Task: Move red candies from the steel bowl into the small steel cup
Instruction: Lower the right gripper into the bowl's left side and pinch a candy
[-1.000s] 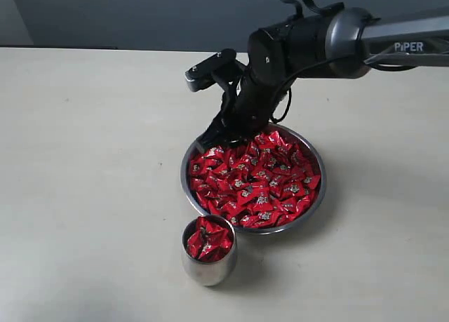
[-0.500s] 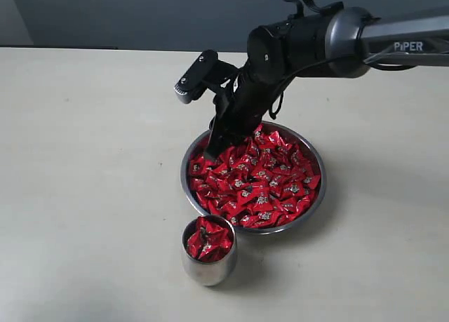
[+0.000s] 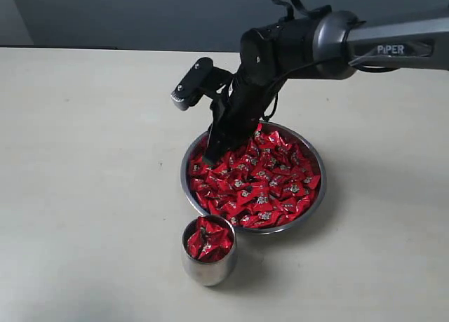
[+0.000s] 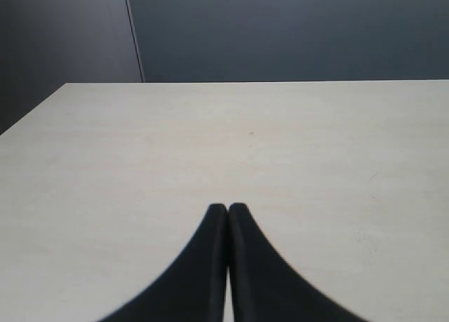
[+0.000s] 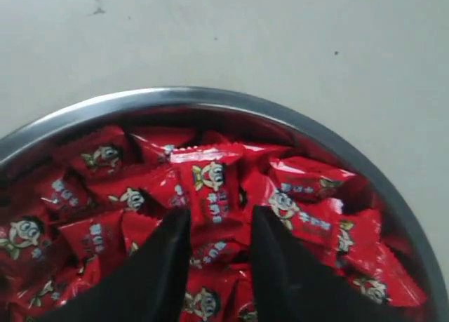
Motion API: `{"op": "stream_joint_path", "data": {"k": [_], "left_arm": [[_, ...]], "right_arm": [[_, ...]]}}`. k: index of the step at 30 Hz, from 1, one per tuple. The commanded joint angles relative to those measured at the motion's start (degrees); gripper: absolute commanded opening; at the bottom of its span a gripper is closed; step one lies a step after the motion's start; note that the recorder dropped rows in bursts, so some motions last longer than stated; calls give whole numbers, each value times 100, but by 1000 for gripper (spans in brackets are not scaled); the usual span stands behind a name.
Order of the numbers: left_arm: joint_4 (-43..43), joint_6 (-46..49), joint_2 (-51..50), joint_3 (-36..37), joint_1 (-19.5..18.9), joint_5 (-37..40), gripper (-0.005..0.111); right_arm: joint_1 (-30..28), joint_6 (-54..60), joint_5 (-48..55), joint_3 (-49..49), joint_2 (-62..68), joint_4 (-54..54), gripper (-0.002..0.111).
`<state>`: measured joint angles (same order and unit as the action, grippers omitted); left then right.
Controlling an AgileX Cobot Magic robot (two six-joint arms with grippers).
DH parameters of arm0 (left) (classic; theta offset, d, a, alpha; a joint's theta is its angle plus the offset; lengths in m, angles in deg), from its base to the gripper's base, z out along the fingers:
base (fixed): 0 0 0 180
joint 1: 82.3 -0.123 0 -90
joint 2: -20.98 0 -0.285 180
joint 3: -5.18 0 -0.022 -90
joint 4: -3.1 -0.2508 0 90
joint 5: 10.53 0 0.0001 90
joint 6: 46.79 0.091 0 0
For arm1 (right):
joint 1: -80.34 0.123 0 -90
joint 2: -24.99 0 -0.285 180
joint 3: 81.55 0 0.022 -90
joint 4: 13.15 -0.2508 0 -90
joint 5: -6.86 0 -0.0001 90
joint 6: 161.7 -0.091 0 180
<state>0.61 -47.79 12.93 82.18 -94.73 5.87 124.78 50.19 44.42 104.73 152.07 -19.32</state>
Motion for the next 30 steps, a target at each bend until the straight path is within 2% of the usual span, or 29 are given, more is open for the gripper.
{"op": "stream_joint_path", "data": {"k": [1,12,30], "left_arm": [[-7,-15,26,22,-5,-10,0],[-7,-15,26,22,-5,-10,0],[-7,-15,26,22,-5,-10,0]], "right_arm": [[158,46,-59,25,80,80,30],[213,46,-298,25,198,566,30],[223,46,-624,25,234,573,30]]}}
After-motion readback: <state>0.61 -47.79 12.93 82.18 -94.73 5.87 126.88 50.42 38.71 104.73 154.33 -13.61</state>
